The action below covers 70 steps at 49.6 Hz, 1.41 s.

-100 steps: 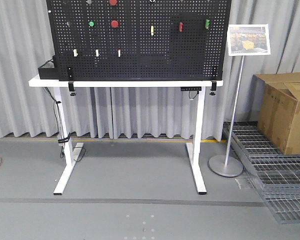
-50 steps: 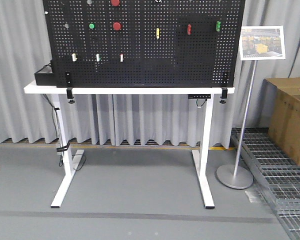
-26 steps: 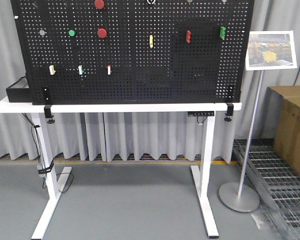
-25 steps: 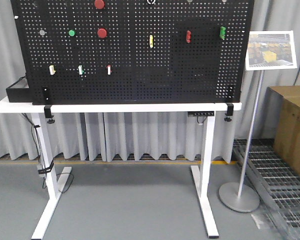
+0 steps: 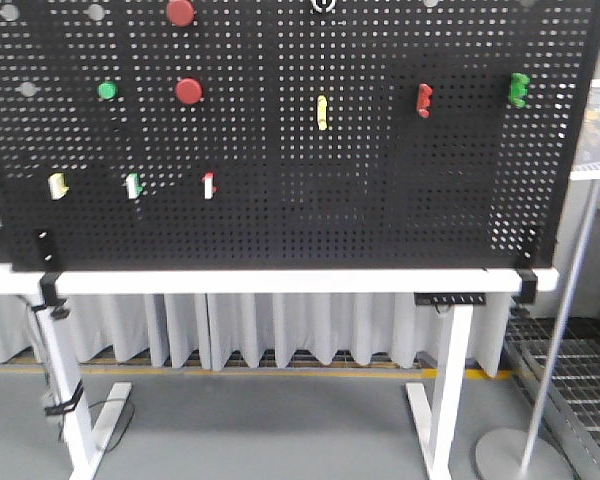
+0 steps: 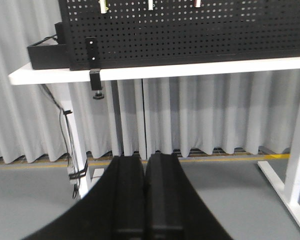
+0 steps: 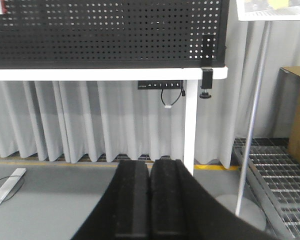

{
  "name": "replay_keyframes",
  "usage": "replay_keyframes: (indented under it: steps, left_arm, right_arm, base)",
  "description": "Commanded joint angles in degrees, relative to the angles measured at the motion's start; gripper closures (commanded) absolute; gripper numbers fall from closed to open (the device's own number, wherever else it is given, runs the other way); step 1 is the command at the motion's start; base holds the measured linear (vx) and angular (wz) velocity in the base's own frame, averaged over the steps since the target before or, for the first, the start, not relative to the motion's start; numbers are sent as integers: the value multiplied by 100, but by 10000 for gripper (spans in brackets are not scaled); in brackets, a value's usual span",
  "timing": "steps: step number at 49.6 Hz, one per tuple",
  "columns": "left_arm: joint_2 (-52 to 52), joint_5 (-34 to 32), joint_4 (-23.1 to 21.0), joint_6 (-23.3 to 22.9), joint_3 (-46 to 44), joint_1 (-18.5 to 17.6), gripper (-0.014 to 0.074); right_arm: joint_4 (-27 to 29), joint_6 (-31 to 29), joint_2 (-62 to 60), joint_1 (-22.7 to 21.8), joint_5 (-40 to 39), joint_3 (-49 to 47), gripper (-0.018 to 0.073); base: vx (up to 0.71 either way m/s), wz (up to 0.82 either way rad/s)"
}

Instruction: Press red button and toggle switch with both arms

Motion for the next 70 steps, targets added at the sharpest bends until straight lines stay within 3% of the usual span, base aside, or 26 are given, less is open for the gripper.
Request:
replay_keyframes:
  steps: [1,35,70]
  left_arm:
    - [-34,-476,-55,-38,150,-9,595]
    - [-34,-476,-55,-38,150,-9,595]
    - [-34,-476,-55,-38,150,-9,595]
  right_arm:
    - [-8,-27,-34,-30,-473,59,562]
    - [-8,-27,-34,-30,-473,59,562]
    - [-8,-27,-34,-30,-473,59,562]
  base:
    - [50,-1]
    - [40,-1]
    - [9,2]
